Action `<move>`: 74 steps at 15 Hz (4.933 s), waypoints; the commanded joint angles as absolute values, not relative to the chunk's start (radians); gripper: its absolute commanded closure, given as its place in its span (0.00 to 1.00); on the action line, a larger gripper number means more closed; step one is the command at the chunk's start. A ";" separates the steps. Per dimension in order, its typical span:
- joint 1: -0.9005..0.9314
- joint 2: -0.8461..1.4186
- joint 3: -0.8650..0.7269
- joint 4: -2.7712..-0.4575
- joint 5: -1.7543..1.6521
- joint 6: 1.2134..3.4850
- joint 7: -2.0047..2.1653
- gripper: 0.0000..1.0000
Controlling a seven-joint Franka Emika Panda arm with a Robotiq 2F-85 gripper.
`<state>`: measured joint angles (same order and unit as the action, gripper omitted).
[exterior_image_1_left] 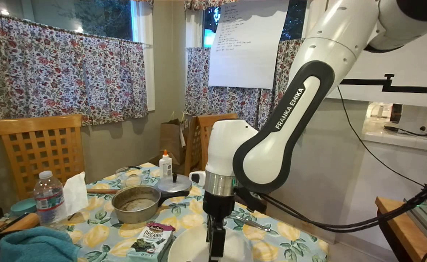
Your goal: Remove the silver fork and spoon from the white plate then put the silver pot on the plate.
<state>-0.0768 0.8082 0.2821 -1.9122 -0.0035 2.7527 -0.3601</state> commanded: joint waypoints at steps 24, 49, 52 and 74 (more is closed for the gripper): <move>-0.094 0.776 0.277 -1.905 0.006 2.747 -0.427 0.98; -0.175 0.699 0.157 -2.094 0.035 2.934 -0.225 0.98; -0.173 0.725 0.151 -2.073 0.031 2.936 -0.221 0.98; -0.050 0.658 0.021 -1.947 -0.007 2.856 -0.131 0.00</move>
<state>-0.0701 0.6458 0.0528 -2.0139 0.0199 2.9269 -0.1609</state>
